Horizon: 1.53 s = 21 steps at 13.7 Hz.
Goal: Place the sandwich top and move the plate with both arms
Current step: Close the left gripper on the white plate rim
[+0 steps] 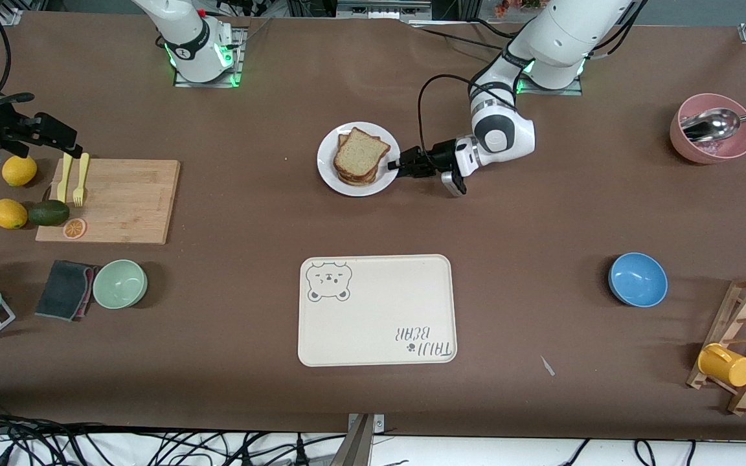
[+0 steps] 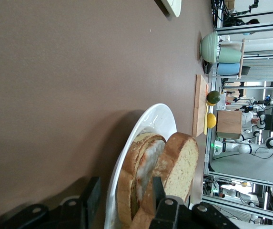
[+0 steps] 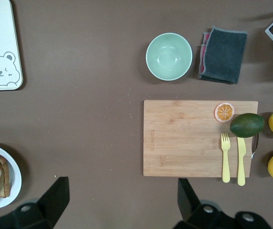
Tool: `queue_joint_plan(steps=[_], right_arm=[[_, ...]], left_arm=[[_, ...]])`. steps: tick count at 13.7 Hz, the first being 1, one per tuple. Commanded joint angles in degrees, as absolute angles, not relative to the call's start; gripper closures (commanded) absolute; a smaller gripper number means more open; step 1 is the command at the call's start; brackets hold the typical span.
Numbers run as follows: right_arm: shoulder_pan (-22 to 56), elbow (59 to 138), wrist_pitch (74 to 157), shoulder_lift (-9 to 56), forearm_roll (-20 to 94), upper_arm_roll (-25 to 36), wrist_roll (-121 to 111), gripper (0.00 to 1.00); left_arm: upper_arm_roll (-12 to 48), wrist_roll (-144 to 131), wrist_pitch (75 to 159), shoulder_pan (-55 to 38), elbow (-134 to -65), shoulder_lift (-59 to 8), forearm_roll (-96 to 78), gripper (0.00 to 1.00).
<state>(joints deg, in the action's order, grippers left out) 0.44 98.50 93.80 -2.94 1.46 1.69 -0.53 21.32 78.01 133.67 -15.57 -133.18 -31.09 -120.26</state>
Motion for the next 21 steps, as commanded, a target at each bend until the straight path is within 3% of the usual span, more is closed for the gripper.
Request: queue_joint_plan(steps=[1,8,21], right_arm=[[0.88,98.00,92.90,-3.25,0.97,1.93,-0.18,0.00],[0.88,98.00,92.81,-3.25,0.97,1.93,-0.18,0.00],[0.88,98.00,92.81,-3.25,0.97,1.93,-0.18,0.00]], left_arm=[[21.53,81.91,134.38,-15.73,-132.80,-32.17,-122.87,0.51],[21.53,82.70,134.38,-15.73,-133.42,-32.17,-122.87,0.69],[22.50,84.29,134.30,-15.73,-134.21,-32.08,-122.96,0.82]])
